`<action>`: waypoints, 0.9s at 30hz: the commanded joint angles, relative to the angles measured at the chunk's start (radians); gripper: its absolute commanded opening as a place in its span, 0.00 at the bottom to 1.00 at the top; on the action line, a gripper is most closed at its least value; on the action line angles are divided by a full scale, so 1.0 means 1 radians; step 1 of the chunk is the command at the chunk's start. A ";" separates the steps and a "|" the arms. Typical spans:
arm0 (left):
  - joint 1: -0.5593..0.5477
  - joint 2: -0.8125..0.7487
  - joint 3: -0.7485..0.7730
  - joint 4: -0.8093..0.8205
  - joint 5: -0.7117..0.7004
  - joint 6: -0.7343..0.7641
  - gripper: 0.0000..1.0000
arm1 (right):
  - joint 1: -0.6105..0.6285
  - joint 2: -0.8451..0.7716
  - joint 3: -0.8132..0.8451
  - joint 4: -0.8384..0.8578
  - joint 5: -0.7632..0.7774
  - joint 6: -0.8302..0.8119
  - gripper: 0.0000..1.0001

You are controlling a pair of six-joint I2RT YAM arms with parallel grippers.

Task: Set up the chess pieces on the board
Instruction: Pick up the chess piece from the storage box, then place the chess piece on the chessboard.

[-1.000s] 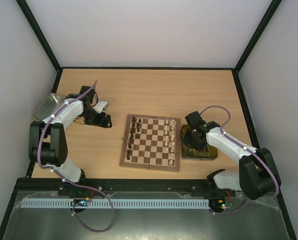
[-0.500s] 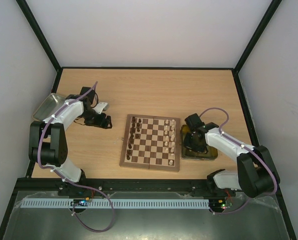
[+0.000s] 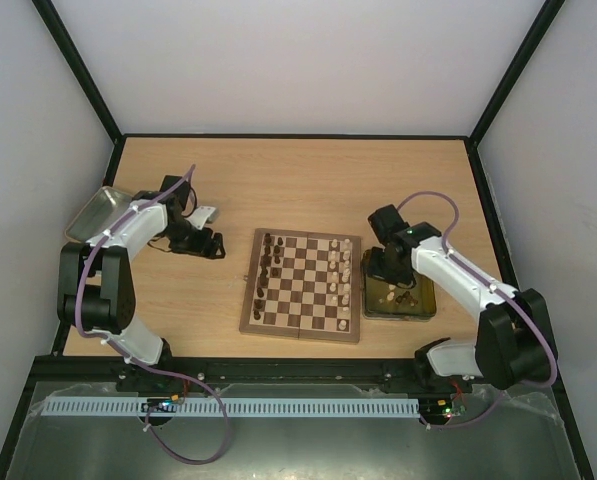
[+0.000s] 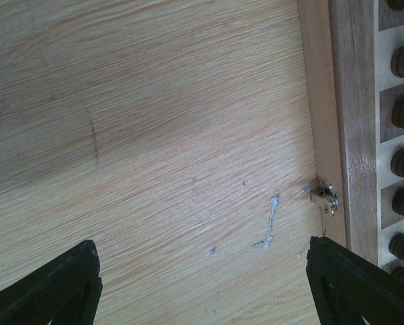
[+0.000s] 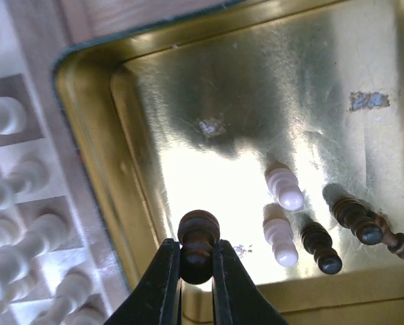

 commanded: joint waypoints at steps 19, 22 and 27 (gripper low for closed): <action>-0.003 -0.073 -0.035 0.031 -0.005 -0.020 0.84 | 0.571 0.454 0.552 -0.054 -0.057 0.093 0.03; -0.002 -0.087 -0.036 0.033 -0.015 -0.025 0.84 | 0.581 0.513 0.594 -0.037 -0.062 0.080 0.03; 0.002 -0.097 -0.036 0.036 -0.022 -0.028 0.84 | 0.584 0.580 0.636 -0.005 -0.069 0.077 0.04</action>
